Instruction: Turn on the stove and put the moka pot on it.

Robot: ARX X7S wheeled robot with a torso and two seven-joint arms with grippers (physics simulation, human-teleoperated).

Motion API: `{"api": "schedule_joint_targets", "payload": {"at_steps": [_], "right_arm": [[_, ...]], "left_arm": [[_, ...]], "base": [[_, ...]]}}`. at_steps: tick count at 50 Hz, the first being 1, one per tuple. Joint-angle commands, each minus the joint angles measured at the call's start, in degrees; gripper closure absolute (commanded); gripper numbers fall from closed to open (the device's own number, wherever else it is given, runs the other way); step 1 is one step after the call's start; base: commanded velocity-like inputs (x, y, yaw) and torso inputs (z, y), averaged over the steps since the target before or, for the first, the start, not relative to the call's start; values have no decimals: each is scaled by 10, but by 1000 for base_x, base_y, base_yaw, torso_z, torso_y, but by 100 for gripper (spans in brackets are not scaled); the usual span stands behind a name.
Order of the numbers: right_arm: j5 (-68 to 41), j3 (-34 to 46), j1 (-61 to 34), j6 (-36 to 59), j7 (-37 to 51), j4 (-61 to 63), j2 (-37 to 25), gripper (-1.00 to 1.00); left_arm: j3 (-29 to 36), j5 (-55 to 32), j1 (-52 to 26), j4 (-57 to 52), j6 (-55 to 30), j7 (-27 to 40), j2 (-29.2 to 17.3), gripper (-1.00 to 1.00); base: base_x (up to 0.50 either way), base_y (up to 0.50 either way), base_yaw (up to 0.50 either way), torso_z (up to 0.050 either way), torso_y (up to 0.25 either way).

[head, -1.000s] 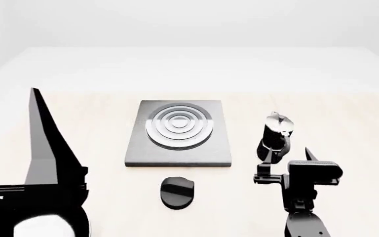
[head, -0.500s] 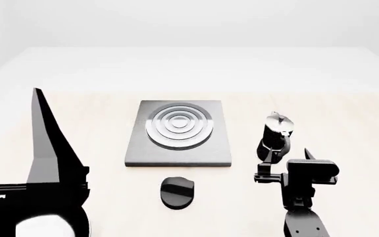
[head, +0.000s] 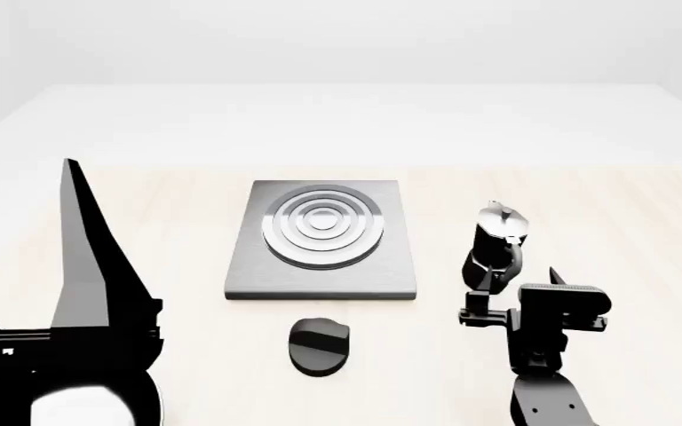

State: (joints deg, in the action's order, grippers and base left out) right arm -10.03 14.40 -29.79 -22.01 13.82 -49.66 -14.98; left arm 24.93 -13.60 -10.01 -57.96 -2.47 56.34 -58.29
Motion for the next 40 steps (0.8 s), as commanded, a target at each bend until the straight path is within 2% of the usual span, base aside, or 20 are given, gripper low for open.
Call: {"api": "schedule_joint_targets", "payload": {"at_steps": [1, 12, 15, 18, 24, 27, 29, 31, 34, 40], "right_arm": [[-3, 1, -6, 1, -2, -7, 4, -100], [-1, 4, -16, -8, -5, -28, 10, -100], [4, 5, -44, -76, -15, -128, 27, -100], [-1, 5, -30, -15, -8, -52, 15, -100], [0, 7, -39, -15, -7, -63, 17, -100], [6, 7, -66, -81, -16, -158, 31, -100], [3, 7, -64, -47, -13, -122, 24, -100], [7, 7, -77, -77, -15, -169, 31, -100], [6, 8, -75, -51, -12, -141, 26, -100], [6, 7, -82, -59, -12, -160, 26, -100]], "left_arm": [[2, -1, 3, 3, 7, 5, -5, -100], [8, 1, 6, 12, 18, 4, -2, -100], [7, -1, 4, 11, 17, 4, -3, -100], [6, 0, 8, 12, 20, 6, -5, -100], [8, -1, 5, 14, 20, 5, -3, -100], [8, -3, 3, 13, 18, 4, -3, -100], [7, -3, 3, 14, 20, 5, -4, -100], [8, -2, 5, 17, 23, 5, -3, -100], [8, -2, 5, 17, 23, 5, -3, -100], [7, -5, 2, 13, 19, 5, -4, -100]], "base": [[0, 0, 0, 0, 0], [0, 0, 0, 0, 0], [0, 0, 0, 0, 0], [0, 0, 0, 0, 0], [0, 0, 0, 0, 0], [0, 0, 0, 0, 0], [0, 0, 0, 0, 0], [0, 0, 0, 0, 0], [0, 0, 0, 0, 0], [0, 0, 0, 0, 0]]}}
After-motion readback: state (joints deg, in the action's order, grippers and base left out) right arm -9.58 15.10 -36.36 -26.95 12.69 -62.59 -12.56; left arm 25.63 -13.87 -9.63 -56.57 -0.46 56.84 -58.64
